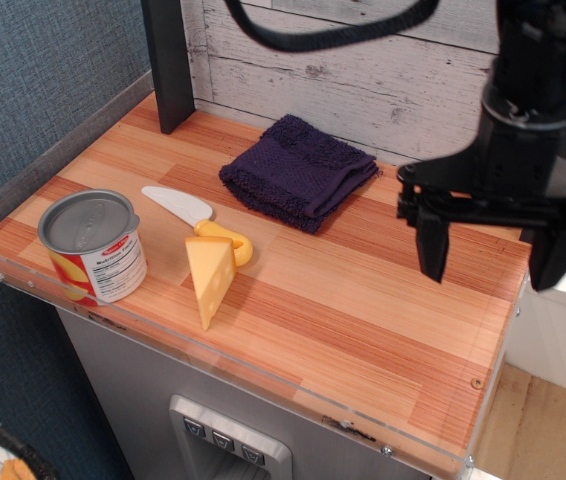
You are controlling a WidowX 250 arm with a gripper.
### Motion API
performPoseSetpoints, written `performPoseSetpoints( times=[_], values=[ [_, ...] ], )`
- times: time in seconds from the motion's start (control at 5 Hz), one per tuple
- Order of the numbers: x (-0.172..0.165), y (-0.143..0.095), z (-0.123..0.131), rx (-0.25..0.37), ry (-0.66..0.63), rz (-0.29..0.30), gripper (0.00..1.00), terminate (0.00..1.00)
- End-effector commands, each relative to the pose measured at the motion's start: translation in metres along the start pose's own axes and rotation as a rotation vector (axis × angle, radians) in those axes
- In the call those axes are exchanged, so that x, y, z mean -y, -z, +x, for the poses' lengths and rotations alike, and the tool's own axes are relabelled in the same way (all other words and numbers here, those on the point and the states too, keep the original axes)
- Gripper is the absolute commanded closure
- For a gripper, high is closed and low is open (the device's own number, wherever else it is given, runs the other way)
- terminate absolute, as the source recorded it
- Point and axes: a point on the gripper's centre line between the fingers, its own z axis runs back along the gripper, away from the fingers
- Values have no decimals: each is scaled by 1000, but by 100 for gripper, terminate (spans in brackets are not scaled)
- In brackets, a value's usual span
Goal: Move the dishcloth from the front of the table to the back.
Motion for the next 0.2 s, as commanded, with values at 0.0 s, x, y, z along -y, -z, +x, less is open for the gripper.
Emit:
performPoseSetpoints(
  times=[0.0],
  values=[
    [-16, -16, -4, 32, 3, -34, 0, 100]
  ],
)
